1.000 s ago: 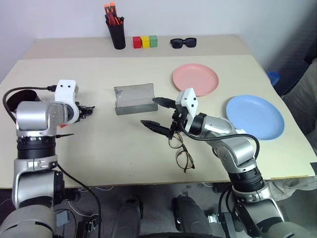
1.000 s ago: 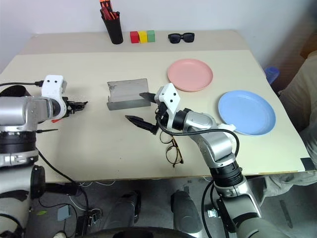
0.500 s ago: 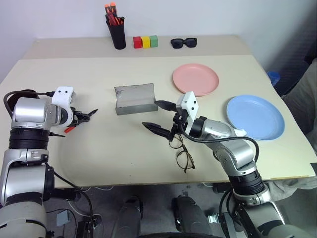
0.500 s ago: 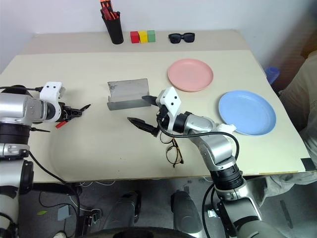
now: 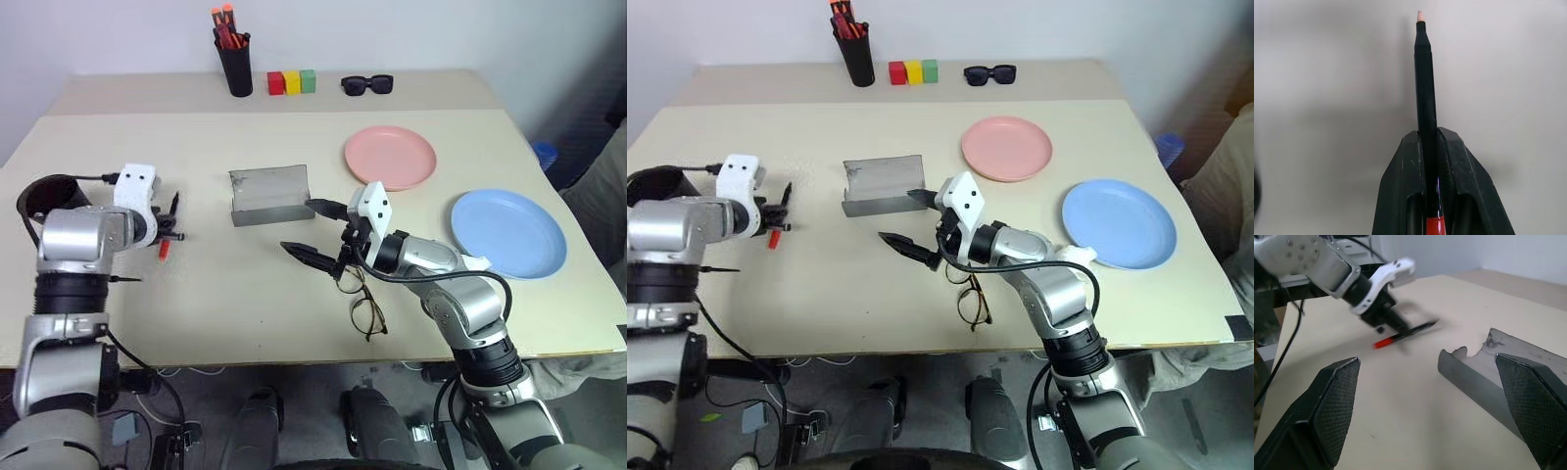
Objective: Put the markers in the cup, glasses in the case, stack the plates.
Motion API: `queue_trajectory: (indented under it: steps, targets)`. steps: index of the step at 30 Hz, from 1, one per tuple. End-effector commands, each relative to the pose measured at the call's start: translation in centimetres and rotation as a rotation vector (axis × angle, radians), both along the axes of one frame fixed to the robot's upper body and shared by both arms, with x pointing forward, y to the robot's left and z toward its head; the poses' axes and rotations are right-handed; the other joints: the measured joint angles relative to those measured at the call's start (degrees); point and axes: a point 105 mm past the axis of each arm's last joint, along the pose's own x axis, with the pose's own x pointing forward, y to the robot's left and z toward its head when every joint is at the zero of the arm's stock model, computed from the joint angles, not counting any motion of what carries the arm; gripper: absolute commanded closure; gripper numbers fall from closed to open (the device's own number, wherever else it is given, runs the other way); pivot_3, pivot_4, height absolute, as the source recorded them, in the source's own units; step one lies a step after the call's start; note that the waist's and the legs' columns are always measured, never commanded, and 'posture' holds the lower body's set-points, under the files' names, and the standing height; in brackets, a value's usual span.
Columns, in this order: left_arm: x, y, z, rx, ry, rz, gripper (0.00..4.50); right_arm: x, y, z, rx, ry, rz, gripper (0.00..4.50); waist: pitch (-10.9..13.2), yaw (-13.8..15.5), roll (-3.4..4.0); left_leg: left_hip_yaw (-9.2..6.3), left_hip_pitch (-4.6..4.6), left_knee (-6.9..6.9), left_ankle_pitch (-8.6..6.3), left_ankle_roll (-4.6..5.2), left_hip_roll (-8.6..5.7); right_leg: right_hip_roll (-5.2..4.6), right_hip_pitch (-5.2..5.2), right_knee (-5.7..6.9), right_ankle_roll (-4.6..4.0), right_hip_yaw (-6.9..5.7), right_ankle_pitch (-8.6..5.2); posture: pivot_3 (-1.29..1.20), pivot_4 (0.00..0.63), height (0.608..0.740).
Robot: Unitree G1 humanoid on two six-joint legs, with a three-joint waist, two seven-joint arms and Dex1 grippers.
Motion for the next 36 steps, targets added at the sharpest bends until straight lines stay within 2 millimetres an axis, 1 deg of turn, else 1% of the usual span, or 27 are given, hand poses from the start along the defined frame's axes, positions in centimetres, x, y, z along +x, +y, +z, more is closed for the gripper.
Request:
queue_trajectory:
  steps: [1,2,3,6,8,9,10,12,15,19,21,26,30,36]
  targets:
    - [0.3,1.6,9.9,0.083,-0.526,0.110,4.47,-0.5,0.3,1.6,0.024,-0.064,0.016,0.00,0.0,0.2,-0.04,0.00,-0.01,0.00,0.00,-0.01,0.00,0.00,-0.01,-0.02,-0.01,0.00,0.00,0.00,0.150,0.740]
    - [0.0,2.2,11.3,0.068,-0.609,0.142,4.47,-0.5,0.3,1.7,0.026,-0.066,0.015,0.00,0.0,0.2,-0.04,0.00,-0.02,0.00,0.00,0.00,0.00,-0.01,-0.01,-0.03,-0.01,0.00,0.01,0.00,0.150,0.740]
    - [-0.3,2.5,12.2,0.064,-0.661,0.163,4.47,-0.4,0.3,1.7,0.027,-0.067,0.014,0.00,0.0,0.1,-0.04,0.01,-0.02,-0.01,0.00,0.00,0.00,-0.02,-0.02,-0.04,-0.01,0.00,0.01,0.00,0.150,0.740]
    - [-2.0,4.7,14.9,0.142,-0.837,0.325,4.47,-0.3,0.4,2.1,0.045,-0.073,0.005,0.00,0.0,-0.3,-0.02,0.05,-0.01,-0.04,0.00,0.00,-0.01,-0.03,-0.02,-0.07,0.00,0.01,0.01,0.00,0.150,0.740]
    - [-3.5,6.4,16.1,0.154,-0.931,0.444,4.47,-0.2,0.5,2.6,0.073,-0.079,-0.001,0.00,0.0,-0.4,-0.02,0.05,-0.01,-0.03,0.00,0.00,-0.01,0.00,-0.02,-0.05,0.00,0.01,0.01,0.00,0.150,0.740]
    - [-4.2,7.3,16.2,0.152,-0.961,0.501,4.47,-0.2,0.6,3.1,0.102,-0.081,0.001,0.00,0.0,-0.4,-0.02,0.04,-0.01,-0.02,0.00,0.00,0.00,0.01,-0.02,-0.05,0.00,0.01,0.01,0.00,0.150,0.740]
    - [-4.8,8.0,16.3,0.164,-0.980,0.551,4.47,-0.3,0.7,3.5,0.129,-0.082,0.005,0.00,0.0,-0.4,-0.02,0.04,-0.01,-0.02,0.00,0.00,0.00,0.01,-0.02,-0.03,0.00,0.01,0.01,0.00,0.150,0.740]
    - [-5.8,8.9,16.1,0.156,-1.016,0.610,4.47,-0.5,0.8,4.1,0.165,-0.088,0.017,0.00,0.0,-0.3,-0.02,0.04,-0.01,-0.01,0.00,0.00,-0.01,0.01,-0.01,-0.03,0.01,0.01,0.01,0.00,0.150,0.740]
    - [-6.5,9.2,15.7,0.153,-1.042,0.627,4.47,-0.8,0.9,4.4,0.190,-0.090,0.029,0.00,0.0,-0.1,-0.05,0.03,-0.01,0.00,0.00,0.00,-0.02,0.01,0.01,-0.03,0.01,0.00,0.01,0.00,0.150,0.740]
    - [-7.5,9.2,14.6,0.186,-1.042,0.642,4.47,-0.9,1.1,4.1,0.179,-0.088,0.042,0.00,0.0,0.0,-0.08,0.03,-0.01,0.02,0.00,0.00,-0.02,0.01,0.03,-0.03,0.01,-0.01,0.01,0.00,0.150,0.740]
    - [-7.6,9.3,13.8,0.180,-1.027,0.646,4.47,-1.0,1.1,3.9,0.176,-0.086,0.043,0.00,0.0,-0.2,-0.08,0.02,0.00,0.01,0.00,0.00,-0.02,0.02,0.03,-0.03,0.01,-0.01,0.01,0.00,0.150,0.740]
    - [-7.8,9.2,12.7,0.191,-1.019,0.656,4.47,-1.1,1.1,3.8,0.174,-0.085,0.048,0.00,0.0,-0.3,-0.08,0.02,0.01,0.01,0.00,0.00,-0.01,0.04,0.02,0.00,0.00,-0.01,0.02,0.00,0.150,0.740]
    - [-8.5,10.0,11.5,0.204,-0.997,0.725,4.47,-1.1,0.9,3.8,0.173,-0.087,0.045,0.00,0.0,-0.3,-0.08,0.02,0.01,0.00,0.00,0.00,-0.01,0.04,0.02,0.00,0.00,0.00,0.01,0.00,0.150,0.740]
    - [-8.5,10.1,10.2,0.200,-0.966,0.733,4.47,-1.2,1.1,3.9,0.178,-0.087,0.052,0.00,0.0,-0.2,-0.08,0.02,0.01,0.02,0.00,0.00,-0.02,0.04,0.03,0.00,0.00,-0.01,0.02,0.00,0.150,0.740]
